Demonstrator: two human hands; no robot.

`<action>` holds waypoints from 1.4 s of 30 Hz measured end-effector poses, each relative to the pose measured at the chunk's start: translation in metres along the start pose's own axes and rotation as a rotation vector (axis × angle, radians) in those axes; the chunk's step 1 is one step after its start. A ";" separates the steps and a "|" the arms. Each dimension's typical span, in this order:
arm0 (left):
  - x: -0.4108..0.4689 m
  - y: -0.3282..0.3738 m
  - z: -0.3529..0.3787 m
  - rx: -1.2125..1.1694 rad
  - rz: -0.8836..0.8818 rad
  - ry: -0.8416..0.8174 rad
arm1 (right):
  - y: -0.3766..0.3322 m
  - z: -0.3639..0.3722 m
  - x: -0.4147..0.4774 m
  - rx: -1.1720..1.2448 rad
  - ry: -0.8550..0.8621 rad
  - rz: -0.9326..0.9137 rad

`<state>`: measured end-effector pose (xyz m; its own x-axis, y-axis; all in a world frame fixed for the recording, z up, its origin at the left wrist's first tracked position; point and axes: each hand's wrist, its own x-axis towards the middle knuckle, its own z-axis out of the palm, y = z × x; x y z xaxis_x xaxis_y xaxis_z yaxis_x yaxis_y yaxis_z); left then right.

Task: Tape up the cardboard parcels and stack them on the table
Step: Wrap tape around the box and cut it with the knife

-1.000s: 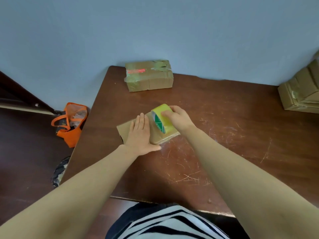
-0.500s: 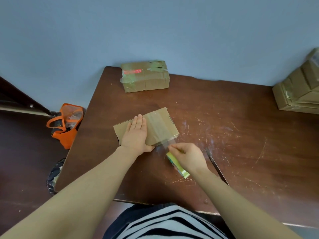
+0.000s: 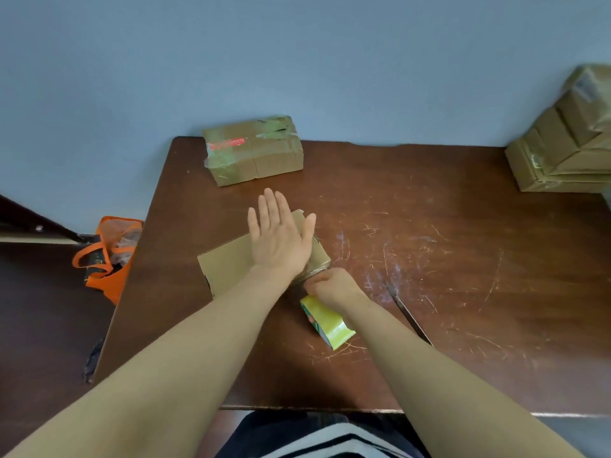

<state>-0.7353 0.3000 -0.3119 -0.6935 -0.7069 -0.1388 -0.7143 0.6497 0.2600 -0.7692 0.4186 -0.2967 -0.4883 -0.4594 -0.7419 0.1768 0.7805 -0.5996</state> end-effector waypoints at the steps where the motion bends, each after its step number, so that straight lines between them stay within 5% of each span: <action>1: -0.002 0.001 0.011 0.033 -0.013 -0.028 | 0.001 0.001 0.001 0.012 -0.018 0.003; 6: 0.002 -0.012 0.033 0.051 -0.046 -0.099 | 0.002 -0.001 0.001 0.059 -0.056 -0.017; 10: -0.016 -0.026 0.031 0.135 0.171 0.091 | 0.002 -0.002 -0.001 0.091 -0.079 -0.040; 16: -0.033 -0.033 0.032 0.295 0.253 0.044 | -0.001 -0.001 -0.002 0.092 -0.094 -0.036; 24: -0.058 -0.056 0.004 0.060 0.515 -0.051 | 0.005 -0.009 -0.010 0.044 0.009 -0.099; 29: -0.080 -0.047 -0.001 0.195 0.353 -0.098 | -0.012 -0.021 -0.041 0.195 0.001 -0.152; 35: -0.072 -0.036 -0.024 0.084 0.410 0.061 | -0.049 -0.040 -0.075 0.358 -0.080 -0.266; 42: -0.076 -0.028 -0.026 0.124 0.363 0.035 | -0.052 -0.045 -0.081 0.312 -0.092 -0.275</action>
<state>-0.6606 0.3282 -0.2835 -0.9014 -0.4321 -0.0257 -0.4300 0.8869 0.1688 -0.7778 0.4342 -0.1918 -0.4777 -0.6792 -0.5572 0.3075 0.4649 -0.8302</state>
